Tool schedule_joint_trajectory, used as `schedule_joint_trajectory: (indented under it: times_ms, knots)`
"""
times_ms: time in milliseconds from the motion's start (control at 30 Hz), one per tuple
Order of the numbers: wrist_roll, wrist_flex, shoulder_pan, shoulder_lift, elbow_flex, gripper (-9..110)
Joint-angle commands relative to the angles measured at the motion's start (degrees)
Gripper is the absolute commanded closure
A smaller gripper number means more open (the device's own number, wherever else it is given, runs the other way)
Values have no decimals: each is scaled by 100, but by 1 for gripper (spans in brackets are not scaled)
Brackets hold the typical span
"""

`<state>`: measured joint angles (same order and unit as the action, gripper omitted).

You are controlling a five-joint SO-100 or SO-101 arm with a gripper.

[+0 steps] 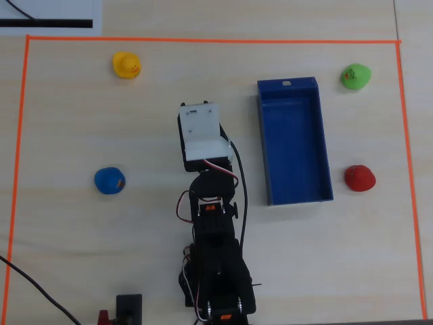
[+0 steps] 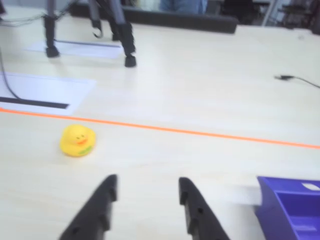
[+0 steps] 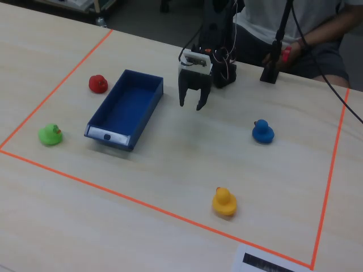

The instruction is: Grasp yellow duck and put it into box.

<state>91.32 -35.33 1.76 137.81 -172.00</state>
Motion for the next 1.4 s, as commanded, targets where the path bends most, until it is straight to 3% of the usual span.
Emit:
schedule_joint_trajectory:
  times_ms: [0,400,1033,1367]
  knots:
    - [53,-272,264,-185,97,79]
    - [-141,-378,765,-1898,1266,68]
    - [-1468,325,1160,-4280,3375,66]
    - [-1582,334,1345,-4860,3858,66]
